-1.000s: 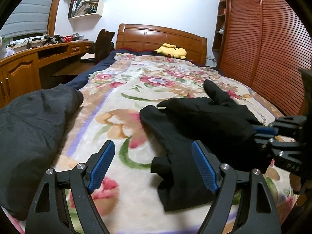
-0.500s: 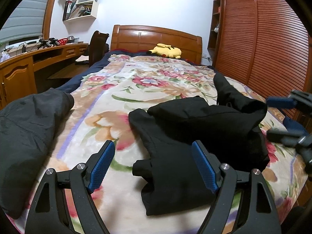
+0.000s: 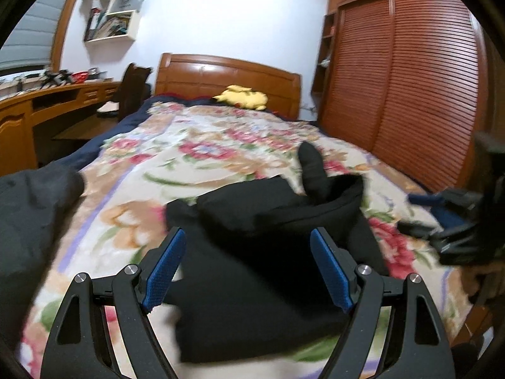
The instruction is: Fold large clothes
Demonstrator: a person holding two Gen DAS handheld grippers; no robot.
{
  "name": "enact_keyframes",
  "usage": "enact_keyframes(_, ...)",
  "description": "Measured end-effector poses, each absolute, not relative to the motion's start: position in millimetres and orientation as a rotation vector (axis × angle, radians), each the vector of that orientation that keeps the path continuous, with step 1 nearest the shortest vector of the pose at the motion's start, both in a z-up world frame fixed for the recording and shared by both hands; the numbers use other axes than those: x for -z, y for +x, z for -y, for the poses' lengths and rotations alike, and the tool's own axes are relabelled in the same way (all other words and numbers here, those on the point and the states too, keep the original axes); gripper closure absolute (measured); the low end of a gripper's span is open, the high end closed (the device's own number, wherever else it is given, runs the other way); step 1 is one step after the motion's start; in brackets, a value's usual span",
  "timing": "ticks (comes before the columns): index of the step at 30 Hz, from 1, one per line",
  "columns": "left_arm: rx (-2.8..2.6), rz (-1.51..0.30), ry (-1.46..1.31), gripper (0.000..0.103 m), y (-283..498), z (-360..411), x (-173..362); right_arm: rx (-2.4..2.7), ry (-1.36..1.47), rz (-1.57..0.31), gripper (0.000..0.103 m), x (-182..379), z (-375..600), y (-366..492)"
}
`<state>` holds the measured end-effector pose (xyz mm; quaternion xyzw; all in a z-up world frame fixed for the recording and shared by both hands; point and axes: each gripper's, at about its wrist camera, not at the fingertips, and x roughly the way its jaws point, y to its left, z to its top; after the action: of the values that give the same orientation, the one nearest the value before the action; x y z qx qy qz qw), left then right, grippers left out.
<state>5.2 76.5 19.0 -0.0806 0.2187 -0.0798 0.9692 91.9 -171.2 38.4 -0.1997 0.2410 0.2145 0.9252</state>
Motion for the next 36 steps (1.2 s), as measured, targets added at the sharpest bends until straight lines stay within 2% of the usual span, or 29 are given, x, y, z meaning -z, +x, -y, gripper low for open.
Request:
enact_keyframes(8,0.251,-0.414,-0.111,0.021,30,-28,-39,-0.378,-0.369,-0.561,0.032,-27,182,99)
enact_keyframes(10,0.263,-0.436,-0.104,0.035,38,-23,-36,-0.368,-0.368,-0.570,0.032,-28,186,95)
enact_keyframes(11,0.268,-0.453,-0.105,0.051,42,-22,-35,-0.364,-0.368,-0.573,0.032,-30,188,91)
enact_keyframes(12,0.280,-0.477,-0.109,0.073,47,-21,-32,-0.361,-0.368,-0.576,0.032,-31,189,90)
enact_keyframes(14,0.302,-0.504,-0.120,0.098,52,-21,-28,-0.356,-0.368,-0.582,0.032,-30,192,89)
enact_keyframes(20,0.237,-0.407,-0.103,0.100,8,-41,-45,-0.370,-0.350,-0.573,0.032,-31,190,89)
enact_keyframes(24,0.148,-0.401,-0.076,0.100,-17,-67,-38,-0.408,-0.310,-0.545,0.033,-32,178,97)
enact_keyframes(26,0.113,-0.422,-0.085,0.100,-24,-84,-30,-0.448,-0.282,-0.525,0.038,-34,167,101)
enact_keyframes(28,0.080,-0.456,-0.088,0.100,-28,-102,-19,-0.495,-0.252,-0.512,0.050,-34,154,106)
enact_keyframes(29,0.072,-0.479,-0.095,0.100,-30,-110,-13,-0.521,-0.241,-0.508,0.061,-34,147,107)
enact_keyframes(30,0.067,-0.494,-0.097,0.100,-30,-113,-7,-0.544,-0.234,-0.505,0.069,-34,139,109)
enact_keyframes(32,0.054,-0.532,-0.082,0.100,-30,-118,4,-0.595,-0.229,-0.501,0.073,-33,122,110)
enact_keyframes(36,0.054,-0.569,-0.060,0.100,-33,-118,18,-0.659,-0.241,-0.485,0.073,-27,99,100)
